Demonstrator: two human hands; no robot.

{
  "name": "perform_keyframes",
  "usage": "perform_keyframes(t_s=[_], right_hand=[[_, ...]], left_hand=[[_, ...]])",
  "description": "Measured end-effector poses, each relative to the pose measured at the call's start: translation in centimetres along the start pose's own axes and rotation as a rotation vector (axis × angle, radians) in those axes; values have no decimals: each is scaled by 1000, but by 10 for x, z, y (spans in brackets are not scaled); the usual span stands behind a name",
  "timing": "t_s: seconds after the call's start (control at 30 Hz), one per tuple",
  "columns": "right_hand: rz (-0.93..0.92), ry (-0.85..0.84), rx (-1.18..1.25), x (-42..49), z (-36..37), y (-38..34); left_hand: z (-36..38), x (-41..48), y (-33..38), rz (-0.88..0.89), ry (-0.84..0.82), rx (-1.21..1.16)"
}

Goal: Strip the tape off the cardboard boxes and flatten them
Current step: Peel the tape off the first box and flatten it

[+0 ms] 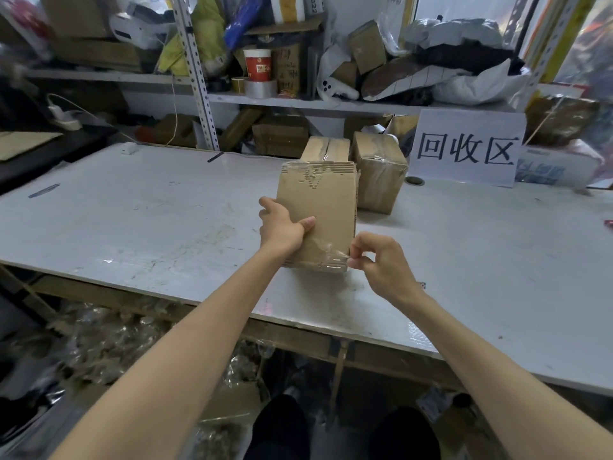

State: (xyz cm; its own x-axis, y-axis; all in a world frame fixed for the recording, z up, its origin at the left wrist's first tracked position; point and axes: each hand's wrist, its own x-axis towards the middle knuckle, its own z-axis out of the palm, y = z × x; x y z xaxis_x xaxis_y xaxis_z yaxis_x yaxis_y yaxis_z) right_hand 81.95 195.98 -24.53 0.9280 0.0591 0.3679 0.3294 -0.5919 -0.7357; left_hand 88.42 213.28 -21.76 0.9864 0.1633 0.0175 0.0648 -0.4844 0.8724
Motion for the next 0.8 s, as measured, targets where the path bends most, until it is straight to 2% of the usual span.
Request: perform_keyframes(t_s=[0.1, 0.23, 0.37, 0.5, 0.57, 0.63, 0.67, 0.73, 0.8], right_hand=[[-120, -7, -58, -1, 1, -1], [-86, 127, -89, 4, -9, -2], [-129, 0, -259, 9, -7, -3], [-202, -17, -385, 9, 0, -7], [-228, 15, -353, 11, -2, -5], [-167, 54, -192, 13, -11, -4], [-166, 16, -163, 13, -15, -5], [-199, -101, -274, 13, -15, -9], [-224, -91, -387, 13, -6, -13]], left_hand=[[-5, 6, 2, -51, 7, -26], [1, 4, 4, -71, 15, -32], [9, 3, 8, -95, 33, 2], [8, 3, 6, -95, 23, -18], [3, 5, 3, -105, 30, -54], [-2, 7, 1, -115, 42, -96], [-3, 7, 0, -117, 46, -111], [-2, 6, -1, -114, 51, -126], [-1, 4, -1, -114, 56, -134]])
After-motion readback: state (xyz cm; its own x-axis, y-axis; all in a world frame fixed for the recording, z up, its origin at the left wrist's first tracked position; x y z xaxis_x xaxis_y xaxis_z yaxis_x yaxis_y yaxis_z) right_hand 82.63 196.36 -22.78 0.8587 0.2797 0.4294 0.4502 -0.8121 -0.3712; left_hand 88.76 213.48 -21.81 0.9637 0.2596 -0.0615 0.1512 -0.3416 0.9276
